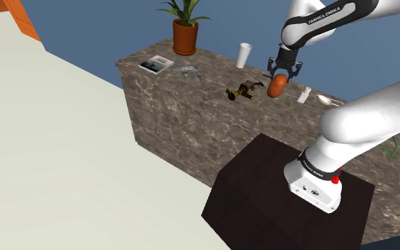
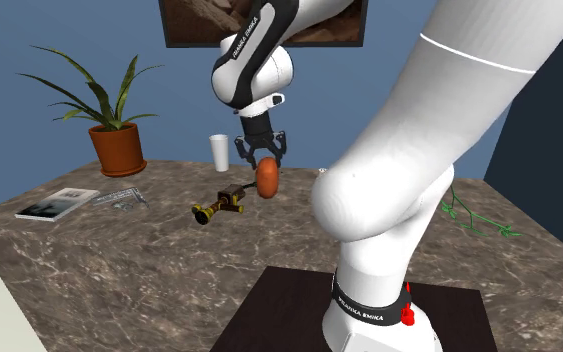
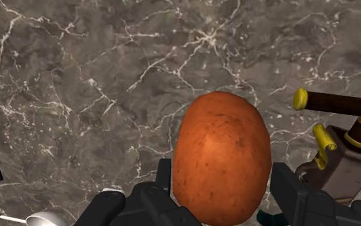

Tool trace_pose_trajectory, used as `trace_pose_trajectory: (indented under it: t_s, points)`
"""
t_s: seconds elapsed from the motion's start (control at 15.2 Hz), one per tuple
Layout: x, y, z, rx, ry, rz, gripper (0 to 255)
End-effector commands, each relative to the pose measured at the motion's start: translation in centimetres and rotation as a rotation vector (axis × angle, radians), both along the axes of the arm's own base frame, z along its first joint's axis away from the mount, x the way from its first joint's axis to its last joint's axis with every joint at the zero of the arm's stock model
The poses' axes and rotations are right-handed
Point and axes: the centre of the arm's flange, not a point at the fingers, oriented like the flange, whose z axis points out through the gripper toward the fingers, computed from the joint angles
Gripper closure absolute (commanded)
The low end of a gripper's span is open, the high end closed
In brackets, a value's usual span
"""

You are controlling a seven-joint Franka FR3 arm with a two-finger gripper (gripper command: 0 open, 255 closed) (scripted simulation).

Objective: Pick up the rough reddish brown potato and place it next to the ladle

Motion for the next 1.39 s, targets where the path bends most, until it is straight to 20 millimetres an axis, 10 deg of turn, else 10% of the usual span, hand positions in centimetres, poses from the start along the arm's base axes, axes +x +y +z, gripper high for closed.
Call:
trace_pose_trajectory:
  t_s: [0.0,1.32]
  points:
    - [-0.2,-2.6,-0.4,-0.001,0.000,0.002,255]
    - [-4.5,-28.7,-0.2,-0.001,0.000,0.002,255]
